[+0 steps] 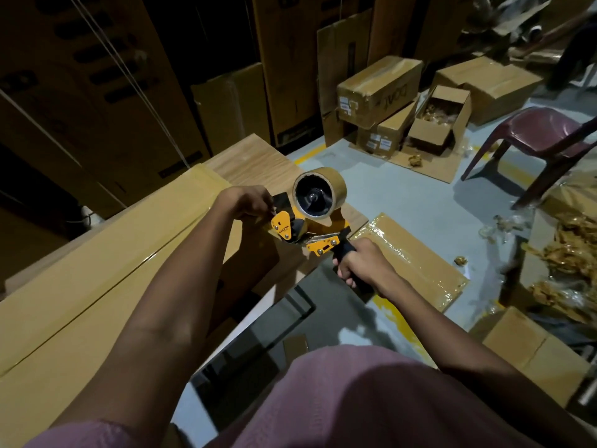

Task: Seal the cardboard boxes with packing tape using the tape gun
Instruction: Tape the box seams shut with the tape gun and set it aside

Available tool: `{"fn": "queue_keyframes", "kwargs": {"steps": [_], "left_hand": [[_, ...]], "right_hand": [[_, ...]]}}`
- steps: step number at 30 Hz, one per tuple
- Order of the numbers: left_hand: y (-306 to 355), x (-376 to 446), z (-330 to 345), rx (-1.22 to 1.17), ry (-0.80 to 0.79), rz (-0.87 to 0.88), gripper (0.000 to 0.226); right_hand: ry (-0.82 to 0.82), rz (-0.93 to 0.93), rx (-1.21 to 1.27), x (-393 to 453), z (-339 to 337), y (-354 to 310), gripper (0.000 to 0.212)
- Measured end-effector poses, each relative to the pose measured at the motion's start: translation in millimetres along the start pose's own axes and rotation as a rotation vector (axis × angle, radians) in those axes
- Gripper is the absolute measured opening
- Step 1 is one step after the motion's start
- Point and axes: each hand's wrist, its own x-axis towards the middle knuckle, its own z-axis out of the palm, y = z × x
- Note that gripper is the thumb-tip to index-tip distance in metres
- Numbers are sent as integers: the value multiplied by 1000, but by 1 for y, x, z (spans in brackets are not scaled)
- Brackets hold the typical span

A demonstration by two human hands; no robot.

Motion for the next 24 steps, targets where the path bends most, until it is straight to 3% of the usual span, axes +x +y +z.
{"fn": "queue_keyframes", "kwargs": {"steps": [4,9,13,21,24], "left_hand": [[0,1,4,13,22,-9,42],[-9,3,18,-113,100,5,36],[-21,22,24,30,166,-6,43],[-28,37,24,-49,183,-9,34],[-36,50,25,-33,117,-6,11]], "right_hand": [[-18,34,-19,3,7,-5,21],[-25,38,-13,4,9,-3,24],[-21,9,-36,7,15,0,22],[18,48,-72,11,18,-5,17],[29,65,-96,15,13,2,18]]}}
